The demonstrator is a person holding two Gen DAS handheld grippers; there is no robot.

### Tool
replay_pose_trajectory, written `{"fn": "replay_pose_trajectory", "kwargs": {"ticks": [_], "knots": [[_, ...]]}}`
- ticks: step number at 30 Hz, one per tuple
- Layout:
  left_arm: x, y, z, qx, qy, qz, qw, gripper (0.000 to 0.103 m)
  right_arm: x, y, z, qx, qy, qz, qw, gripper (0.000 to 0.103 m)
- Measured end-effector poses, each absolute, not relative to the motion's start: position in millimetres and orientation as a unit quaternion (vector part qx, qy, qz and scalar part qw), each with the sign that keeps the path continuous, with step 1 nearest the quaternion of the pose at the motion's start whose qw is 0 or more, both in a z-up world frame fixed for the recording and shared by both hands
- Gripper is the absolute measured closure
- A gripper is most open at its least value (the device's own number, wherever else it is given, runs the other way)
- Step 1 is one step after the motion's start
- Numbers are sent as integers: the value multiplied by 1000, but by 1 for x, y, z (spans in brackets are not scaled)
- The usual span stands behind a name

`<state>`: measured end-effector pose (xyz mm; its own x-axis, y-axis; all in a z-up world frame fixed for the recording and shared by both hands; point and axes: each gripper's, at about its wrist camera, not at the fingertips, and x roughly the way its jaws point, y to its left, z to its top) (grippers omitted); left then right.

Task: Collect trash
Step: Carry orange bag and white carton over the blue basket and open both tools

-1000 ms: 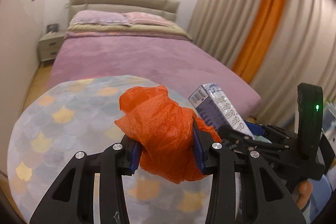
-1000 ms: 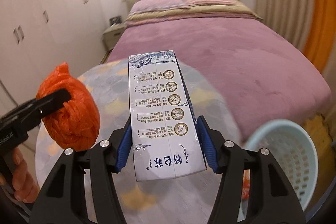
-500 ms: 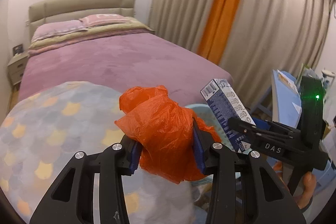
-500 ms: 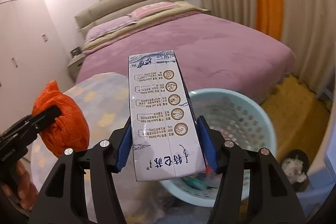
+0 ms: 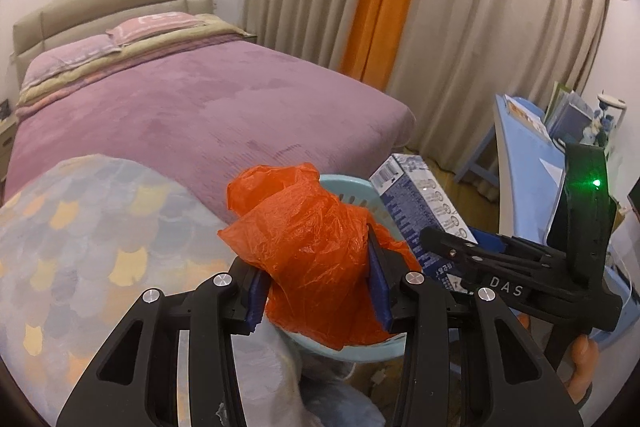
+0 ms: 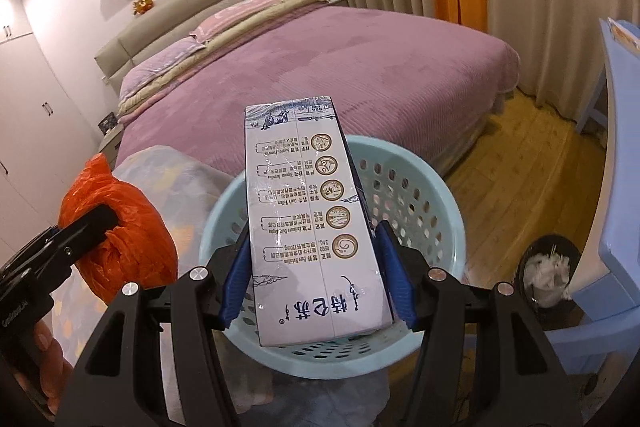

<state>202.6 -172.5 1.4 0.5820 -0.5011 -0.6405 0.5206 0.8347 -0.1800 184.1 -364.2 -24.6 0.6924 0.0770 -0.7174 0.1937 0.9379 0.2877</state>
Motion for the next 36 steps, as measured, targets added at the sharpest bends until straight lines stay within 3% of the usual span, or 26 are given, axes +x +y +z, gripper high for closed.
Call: {"fn": "replay_pose_trajectory", "kwargs": {"ticks": [10,12,14,20,30,36], "knots": [[209,-195,-13,28,369,-295,881,61,178,-384,-39,193,388,-36,900,45],[211,-200,-14,31,369,-298,880,56,178,-383,-39,193,387,-35,901,45],[213,-202,-19,33,369,-290,882,41,177,-383,-39,192,386,-35,902,45],[209,-199,-24,28,366,-282,887,29,171,-378,-34,183,379,-29,907,45],[191,-168,-5,-4,337,-275,900,26,162,-353,-16,160,361,-3,919,45],[168,-147,13,-16,302,-253,919,18,150,-329,1,129,340,7,932,44]]}}
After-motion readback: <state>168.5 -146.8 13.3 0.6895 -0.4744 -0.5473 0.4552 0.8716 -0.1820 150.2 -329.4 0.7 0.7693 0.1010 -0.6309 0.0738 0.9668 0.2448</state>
